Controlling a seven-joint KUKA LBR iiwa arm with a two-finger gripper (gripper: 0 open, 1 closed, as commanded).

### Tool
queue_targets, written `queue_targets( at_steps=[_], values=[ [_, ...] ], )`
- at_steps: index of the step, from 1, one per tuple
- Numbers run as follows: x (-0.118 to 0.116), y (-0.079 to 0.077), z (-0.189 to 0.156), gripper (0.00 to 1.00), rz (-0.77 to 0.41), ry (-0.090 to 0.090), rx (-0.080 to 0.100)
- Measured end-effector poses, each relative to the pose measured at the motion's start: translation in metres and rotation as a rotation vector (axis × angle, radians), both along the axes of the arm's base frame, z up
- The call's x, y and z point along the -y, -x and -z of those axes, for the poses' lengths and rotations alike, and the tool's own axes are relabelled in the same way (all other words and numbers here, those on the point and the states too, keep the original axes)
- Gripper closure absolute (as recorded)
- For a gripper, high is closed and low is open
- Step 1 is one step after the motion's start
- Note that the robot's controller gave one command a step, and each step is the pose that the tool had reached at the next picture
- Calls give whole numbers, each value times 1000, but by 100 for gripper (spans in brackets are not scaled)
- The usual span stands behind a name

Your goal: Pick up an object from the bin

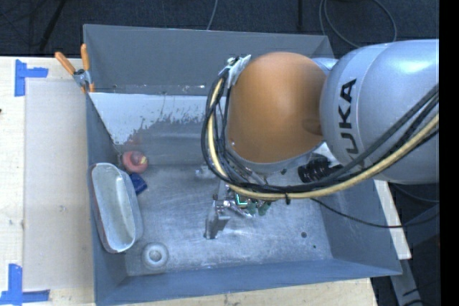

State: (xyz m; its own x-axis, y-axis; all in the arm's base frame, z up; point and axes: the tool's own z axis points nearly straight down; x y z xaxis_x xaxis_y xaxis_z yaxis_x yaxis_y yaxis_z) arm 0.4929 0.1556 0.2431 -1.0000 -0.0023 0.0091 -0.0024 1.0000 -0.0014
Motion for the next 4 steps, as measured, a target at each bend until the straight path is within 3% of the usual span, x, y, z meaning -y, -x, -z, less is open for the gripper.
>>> queue_targets(
  at_steps=[1, 2, 3, 4],
  values=[
    [56, 8, 172, 0, 20, -5, 17],
    [-31, -5, 131, 0, -523, -7, 12],
    [2, -13, 171, 0, -602, -8, 11],
    [-28, -50, 135, 0, -880, -7, 13]
  ],
)
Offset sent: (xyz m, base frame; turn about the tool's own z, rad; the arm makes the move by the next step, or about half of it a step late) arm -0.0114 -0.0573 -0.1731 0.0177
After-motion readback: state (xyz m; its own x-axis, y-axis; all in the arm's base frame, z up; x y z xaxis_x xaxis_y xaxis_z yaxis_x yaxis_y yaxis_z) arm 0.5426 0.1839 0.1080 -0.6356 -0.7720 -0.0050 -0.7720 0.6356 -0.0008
